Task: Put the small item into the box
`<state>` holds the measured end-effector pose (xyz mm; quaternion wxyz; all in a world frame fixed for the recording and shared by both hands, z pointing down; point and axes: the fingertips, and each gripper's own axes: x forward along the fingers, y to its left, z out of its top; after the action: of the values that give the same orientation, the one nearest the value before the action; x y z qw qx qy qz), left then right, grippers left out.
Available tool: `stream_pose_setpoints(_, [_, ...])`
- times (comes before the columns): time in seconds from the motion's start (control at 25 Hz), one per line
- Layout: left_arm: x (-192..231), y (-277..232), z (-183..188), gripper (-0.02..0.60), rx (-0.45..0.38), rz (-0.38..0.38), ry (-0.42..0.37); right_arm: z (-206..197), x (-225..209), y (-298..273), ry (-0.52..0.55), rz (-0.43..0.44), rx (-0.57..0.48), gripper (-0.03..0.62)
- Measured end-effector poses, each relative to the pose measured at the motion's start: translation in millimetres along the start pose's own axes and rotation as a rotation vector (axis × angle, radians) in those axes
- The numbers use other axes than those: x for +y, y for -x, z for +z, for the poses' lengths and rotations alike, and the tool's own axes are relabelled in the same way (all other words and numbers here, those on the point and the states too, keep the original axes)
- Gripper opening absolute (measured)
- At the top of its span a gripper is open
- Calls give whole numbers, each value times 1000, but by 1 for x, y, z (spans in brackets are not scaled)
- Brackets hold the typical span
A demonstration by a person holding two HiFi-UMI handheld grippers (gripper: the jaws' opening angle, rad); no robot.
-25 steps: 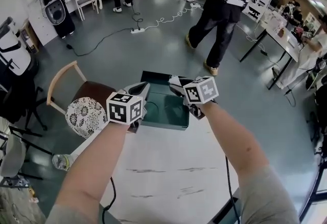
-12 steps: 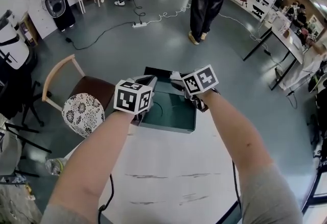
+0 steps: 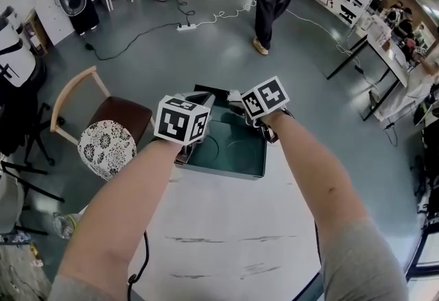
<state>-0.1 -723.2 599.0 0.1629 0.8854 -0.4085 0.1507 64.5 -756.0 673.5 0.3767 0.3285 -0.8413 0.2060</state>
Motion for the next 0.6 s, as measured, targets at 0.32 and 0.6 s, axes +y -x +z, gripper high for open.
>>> stream_pose_setpoints(0.32, [8,-10,6,6,11,17,-61,-1,1,-14,36,-5,58,169])
stream_pose_setpoints(0.6, [8,-14,4,6,12,12,-68,-2,1,-24,46,-26,79,169])
